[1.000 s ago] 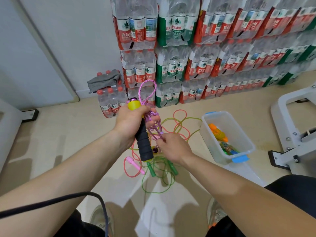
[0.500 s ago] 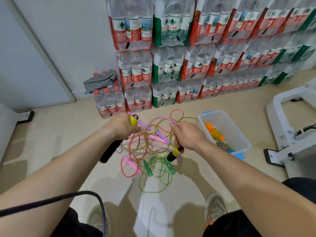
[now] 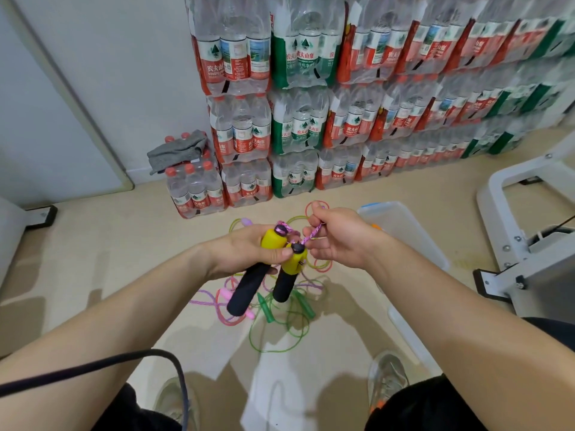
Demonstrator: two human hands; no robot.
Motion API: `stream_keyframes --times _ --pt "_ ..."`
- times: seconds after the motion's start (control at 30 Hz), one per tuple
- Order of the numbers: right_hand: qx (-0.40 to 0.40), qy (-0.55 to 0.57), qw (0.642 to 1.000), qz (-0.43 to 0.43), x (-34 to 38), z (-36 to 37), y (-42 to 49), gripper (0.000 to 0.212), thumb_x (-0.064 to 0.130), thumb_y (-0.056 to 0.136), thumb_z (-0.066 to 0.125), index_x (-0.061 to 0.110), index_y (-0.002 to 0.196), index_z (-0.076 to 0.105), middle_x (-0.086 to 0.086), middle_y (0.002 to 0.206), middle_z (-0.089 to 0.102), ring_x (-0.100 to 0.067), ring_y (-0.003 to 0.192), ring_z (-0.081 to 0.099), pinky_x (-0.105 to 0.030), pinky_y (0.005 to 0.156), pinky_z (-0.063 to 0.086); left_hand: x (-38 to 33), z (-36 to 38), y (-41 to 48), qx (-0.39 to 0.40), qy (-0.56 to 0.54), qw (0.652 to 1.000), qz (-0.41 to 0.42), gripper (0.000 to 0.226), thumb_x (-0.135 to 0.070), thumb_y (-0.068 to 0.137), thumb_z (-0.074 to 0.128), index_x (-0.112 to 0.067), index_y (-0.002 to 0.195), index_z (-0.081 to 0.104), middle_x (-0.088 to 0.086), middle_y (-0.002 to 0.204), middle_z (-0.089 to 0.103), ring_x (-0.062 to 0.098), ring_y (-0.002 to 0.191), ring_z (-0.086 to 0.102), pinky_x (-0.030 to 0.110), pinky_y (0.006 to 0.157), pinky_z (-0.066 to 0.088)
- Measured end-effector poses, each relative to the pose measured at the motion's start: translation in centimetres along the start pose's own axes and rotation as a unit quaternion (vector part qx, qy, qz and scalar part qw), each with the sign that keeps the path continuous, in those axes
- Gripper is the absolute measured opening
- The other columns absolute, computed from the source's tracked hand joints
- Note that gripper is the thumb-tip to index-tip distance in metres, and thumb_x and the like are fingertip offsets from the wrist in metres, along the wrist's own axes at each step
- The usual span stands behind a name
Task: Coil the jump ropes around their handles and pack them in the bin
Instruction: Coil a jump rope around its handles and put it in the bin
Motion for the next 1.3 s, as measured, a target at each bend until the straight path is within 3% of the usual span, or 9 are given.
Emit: stream_keyframes --times 0.27,0.43,0.57,0.7,0.83,0.93,1.07,1.2,1.3 --pt "-0.043 0.146 0.988 0.014 -0.2 -0.1 1.0 0.039 0.040 0.107 0.042 0.012 0.081 0.050 -0.009 0.064 0.069 -0.017 0.046 0.065 -0.024 0.039 0.051 -0.4 0.9 -0.1 -0.011 -0.080 0.996 0.042 0.027 -0.018 0.090 0.071 -0.006 0.113 0.063 0.005 0.097 0.070 0.019 0.092 0.065 0.030 0.084 0.052" --pt "-0.103 -0.170 0.980 0.015 0.2 -1.3 0.2 0.059 0.053 0.106 0.035 0.002 0.104 0.065 -0.007 0.074 0.071 -0.018 0.051 0.067 -0.019 0.046 0.049 -1.3 0.7 -0.6 -0.037 -0.075 0.994 0.063 0.022 -0.011 0.095 0.058 -0.001 0.114 0.060 0.004 0.092 0.075 0.016 0.086 0.072 0.020 0.077 0.053" --pt "-0.183 -0.467 0.860 -0.099 0.8 -2.2 0.8 0.066 0.058 0.103 0.017 0.012 0.106 0.064 -0.006 0.104 0.073 -0.028 0.097 0.067 -0.039 0.088 0.050 -1.4 0.5 -0.9 -0.022 -0.049 0.997 0.052 0.020 -0.007 0.097 0.057 -0.002 0.115 0.059 0.000 0.091 0.075 0.013 0.085 0.072 0.020 0.077 0.053" --pt "-0.039 -0.314 0.922 -0.225 0.9 -0.1 1.2 0.045 0.043 0.108 0.031 0.024 0.117 0.070 0.001 0.134 0.058 -0.015 0.129 0.049 -0.036 0.112 0.032 -1.6 0.3 -0.9 0.007 -0.036 0.999 0.038 0.022 -0.011 0.095 0.061 -0.015 0.116 0.061 0.003 0.104 0.073 0.017 0.096 0.068 0.029 0.091 0.053" --pt "0.063 -0.206 0.972 -0.096 -1.3 1.2 2.2 0.075 0.068 0.100 0.028 0.011 0.099 0.076 -0.005 0.098 0.075 -0.016 0.093 0.068 -0.031 0.093 0.046 -1.6 -0.2 -1.0 0.035 -0.045 0.998 0.029 0.032 -0.016 0.091 0.065 -0.015 0.123 0.061 0.007 0.114 0.071 0.022 0.104 0.067 0.030 0.093 0.052" --pt "0.091 -0.164 0.979 -0.075 -1.4 1.0 1.9 0.069 0.066 0.101 0.028 0.020 0.063 0.062 -0.001 0.053 0.049 -0.018 0.046 0.049 -0.034 0.066 0.047 -1.7 -0.9 -1.2 0.036 -0.043 0.998 0.022 0.034 -0.018 0.087 0.064 -0.008 0.120 0.060 0.008 0.108 0.071 0.023 0.098 0.067 0.032 0.090 0.055" --pt "0.071 -0.145 0.980 -0.114 0.3 0.1 1.2 0.046 0.046 0.103 0.047 0.017 0.068 0.051 0.003 0.054 0.025 -0.013 0.046 0.023 -0.030 0.054 0.029 -1.2 -2.2 -1.7 0.020 0.028 0.999 -0.001 0.046 -0.025 0.087 0.070 -0.004 0.126 0.058 0.018 0.116 0.070 0.028 0.101 0.068 0.039 0.095 0.054" --pt "0.107 -0.126 0.975 -0.149 2.0 0.6 0.2 0.030 0.017 0.101 0.053 0.007 0.078 0.068 0.000 0.052 0.040 -0.012 0.045 0.025 -0.026 0.049 0.023 -0.6 -2.7 -1.6 -0.010 0.122 0.992 -0.018 0.022 -0.022 0.089 0.073 -0.014 0.109 0.067 0.004 0.095 0.075 0.015 0.088 0.068 0.028 0.083 0.052" --pt "0.131 -0.177 0.958 -0.182 2.3 1.4 -0.2 0.023 0.012 0.100 0.055 0.008 0.082 0.067 -0.001 0.057 0.052 -0.012 0.047 0.027 -0.025 0.047 0.021 0.0 -3.1 -1.3 -0.023 0.153 0.987 -0.031 0.031 -0.030 0.085 0.078 -0.018 0.112 0.068 0.005 0.104 0.074 0.026 0.100 0.067 0.037 0.097 0.050"
Point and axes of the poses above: each hand's wrist, its own y-axis towards the middle knuckle, its own z-axis out of the palm, x = y × z, the point moved 4 cm from there along y, towards the middle knuckle
